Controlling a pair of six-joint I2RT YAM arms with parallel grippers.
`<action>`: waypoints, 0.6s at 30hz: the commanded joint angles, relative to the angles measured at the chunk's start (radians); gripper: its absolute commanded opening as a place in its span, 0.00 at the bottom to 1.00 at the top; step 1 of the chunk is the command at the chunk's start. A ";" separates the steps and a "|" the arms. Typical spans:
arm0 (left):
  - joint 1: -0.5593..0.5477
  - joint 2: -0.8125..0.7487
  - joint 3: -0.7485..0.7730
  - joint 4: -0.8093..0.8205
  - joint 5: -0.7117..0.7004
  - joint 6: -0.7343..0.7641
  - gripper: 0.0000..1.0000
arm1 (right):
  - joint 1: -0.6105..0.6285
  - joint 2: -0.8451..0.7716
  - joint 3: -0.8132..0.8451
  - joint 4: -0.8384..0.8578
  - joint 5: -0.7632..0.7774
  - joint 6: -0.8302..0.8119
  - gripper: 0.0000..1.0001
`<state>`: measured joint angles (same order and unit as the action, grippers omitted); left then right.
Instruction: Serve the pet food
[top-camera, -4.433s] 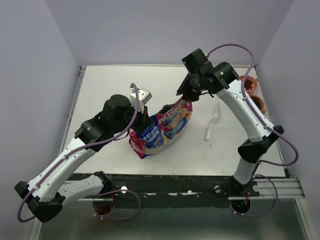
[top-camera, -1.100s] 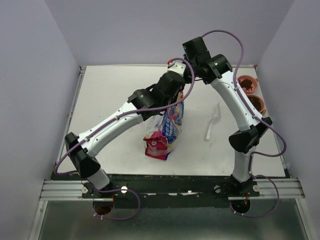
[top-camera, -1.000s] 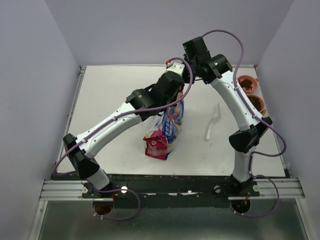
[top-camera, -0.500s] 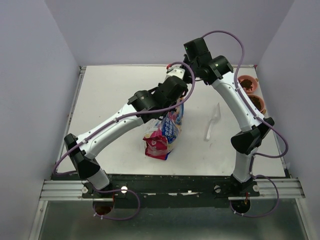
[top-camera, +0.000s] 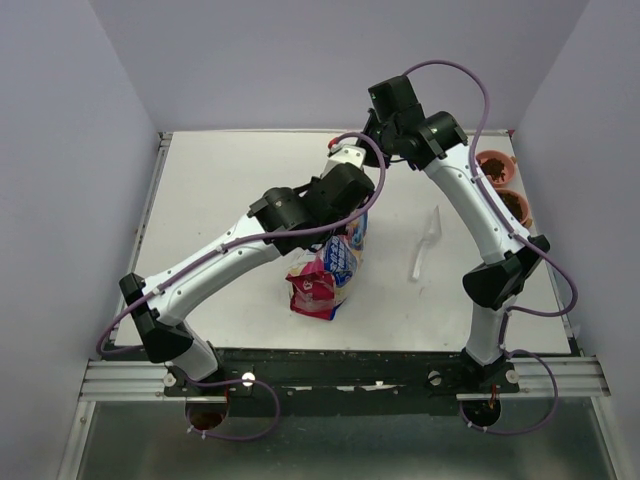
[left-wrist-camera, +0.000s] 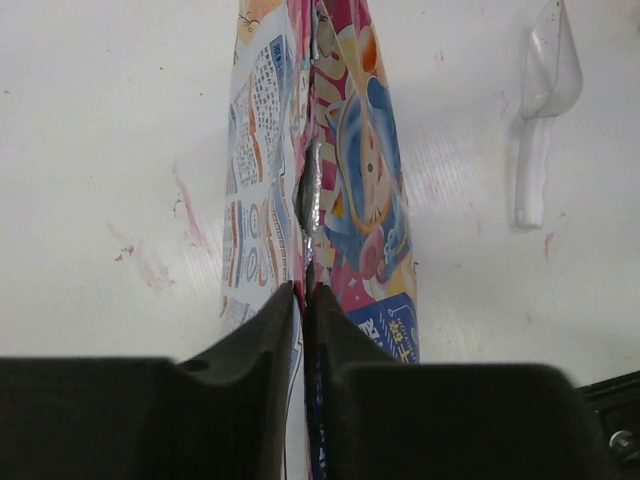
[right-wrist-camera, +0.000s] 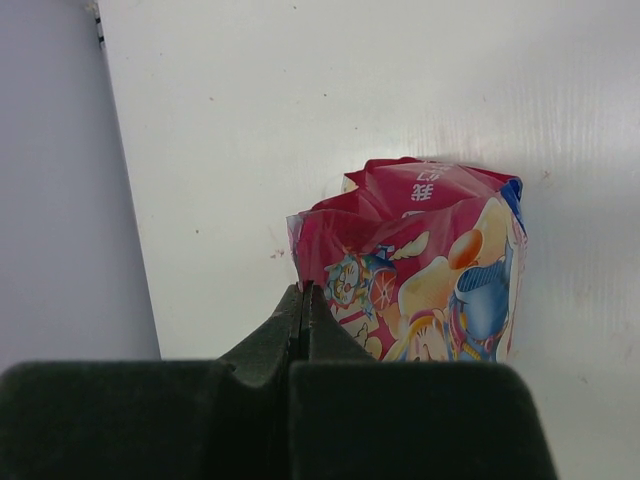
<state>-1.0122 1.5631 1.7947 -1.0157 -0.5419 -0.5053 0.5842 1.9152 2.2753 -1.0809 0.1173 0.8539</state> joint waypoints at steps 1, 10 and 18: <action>-0.005 -0.006 -0.006 -0.038 0.005 -0.006 0.08 | -0.020 -0.027 0.003 0.122 0.053 -0.009 0.00; -0.042 -0.020 0.017 -0.115 -0.027 -0.036 0.05 | -0.021 -0.025 0.004 0.121 0.056 -0.013 0.00; -0.075 -0.017 0.032 -0.184 -0.067 -0.058 0.26 | -0.021 -0.022 0.003 0.124 0.055 -0.010 0.00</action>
<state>-1.0660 1.5585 1.7931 -1.1198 -0.5655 -0.5529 0.5835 1.9152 2.2745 -1.0767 0.1139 0.8448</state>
